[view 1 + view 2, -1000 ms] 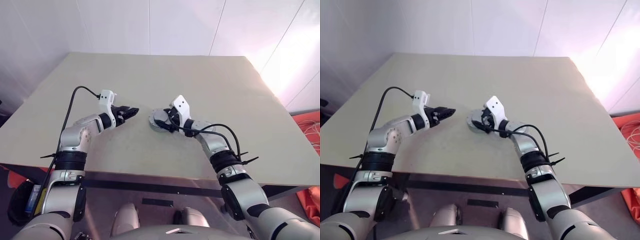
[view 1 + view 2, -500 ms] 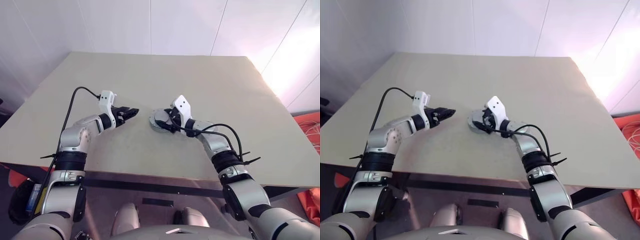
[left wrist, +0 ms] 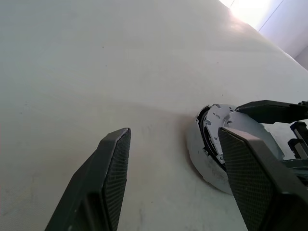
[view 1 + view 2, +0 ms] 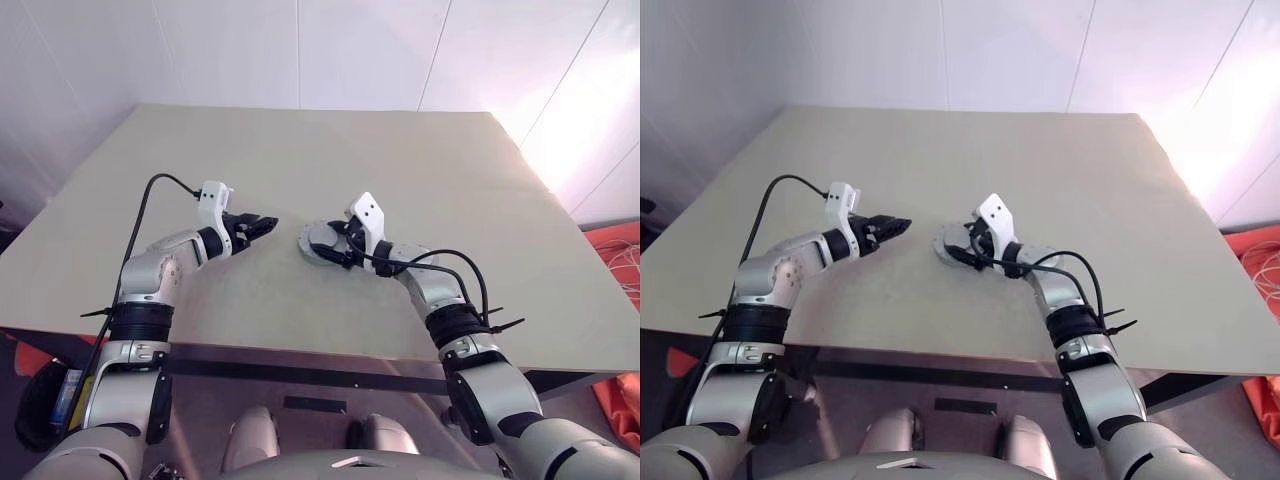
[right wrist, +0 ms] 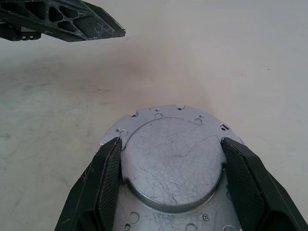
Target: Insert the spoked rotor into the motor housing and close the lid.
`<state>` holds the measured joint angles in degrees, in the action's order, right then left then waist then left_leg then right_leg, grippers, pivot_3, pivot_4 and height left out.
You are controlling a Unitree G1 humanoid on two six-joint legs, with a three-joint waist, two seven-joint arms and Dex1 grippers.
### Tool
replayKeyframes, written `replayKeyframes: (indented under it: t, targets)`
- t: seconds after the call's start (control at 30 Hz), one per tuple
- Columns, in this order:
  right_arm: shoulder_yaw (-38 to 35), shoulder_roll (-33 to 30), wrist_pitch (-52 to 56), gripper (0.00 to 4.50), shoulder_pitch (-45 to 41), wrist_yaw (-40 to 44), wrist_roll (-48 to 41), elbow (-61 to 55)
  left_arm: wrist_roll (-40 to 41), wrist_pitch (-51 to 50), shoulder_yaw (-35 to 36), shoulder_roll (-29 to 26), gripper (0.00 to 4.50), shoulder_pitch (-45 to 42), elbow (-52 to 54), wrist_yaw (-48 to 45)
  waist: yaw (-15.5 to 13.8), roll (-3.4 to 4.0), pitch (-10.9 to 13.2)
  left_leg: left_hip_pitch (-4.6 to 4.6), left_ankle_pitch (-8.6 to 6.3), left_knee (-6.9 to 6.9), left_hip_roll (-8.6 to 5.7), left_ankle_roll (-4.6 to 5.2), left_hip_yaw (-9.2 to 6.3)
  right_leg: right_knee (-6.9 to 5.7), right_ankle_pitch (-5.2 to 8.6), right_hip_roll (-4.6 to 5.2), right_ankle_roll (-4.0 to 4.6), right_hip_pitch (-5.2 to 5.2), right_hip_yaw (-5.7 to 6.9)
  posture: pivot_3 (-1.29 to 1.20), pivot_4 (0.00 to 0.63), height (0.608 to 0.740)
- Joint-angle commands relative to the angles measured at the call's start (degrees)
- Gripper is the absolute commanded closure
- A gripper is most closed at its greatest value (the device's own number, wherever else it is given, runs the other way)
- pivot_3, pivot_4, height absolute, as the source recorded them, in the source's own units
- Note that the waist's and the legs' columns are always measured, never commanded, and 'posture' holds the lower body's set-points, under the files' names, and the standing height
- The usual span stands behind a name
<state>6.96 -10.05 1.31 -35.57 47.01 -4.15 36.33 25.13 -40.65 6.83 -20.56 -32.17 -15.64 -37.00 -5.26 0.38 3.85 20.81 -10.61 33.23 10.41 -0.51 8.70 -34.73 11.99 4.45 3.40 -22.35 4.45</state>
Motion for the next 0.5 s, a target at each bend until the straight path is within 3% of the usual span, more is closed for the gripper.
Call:
replayKeyframes:
  t: [0.03,0.5]
  targets:
    - [0.7,0.7,0.6,1.32,-0.3,-0.5,0.2,-0.2,0.6,0.2,0.7,-0.7,1.44,-0.4,2.6,-0.2,0.0,0.0,0.0,0.0,0.0,0.0,0.01,0.0,0.0,0.0,0.0,-0.01,0.0,0.0,0.0,0.0,0.0,0.74]
    - [1.0,1.4,-0.1,1.32,-1.3,-2.6,1.3,1.6,0.7,0.2,0.7,-0.7,1.44,-0.3,2.7,-0.1,0.0,0.0,0.0,-0.08,0.03,0.0,0.04,-0.05,0.01,-0.03,0.0,-0.03,0.01,0.03,0.0,0.0,0.0,0.74]
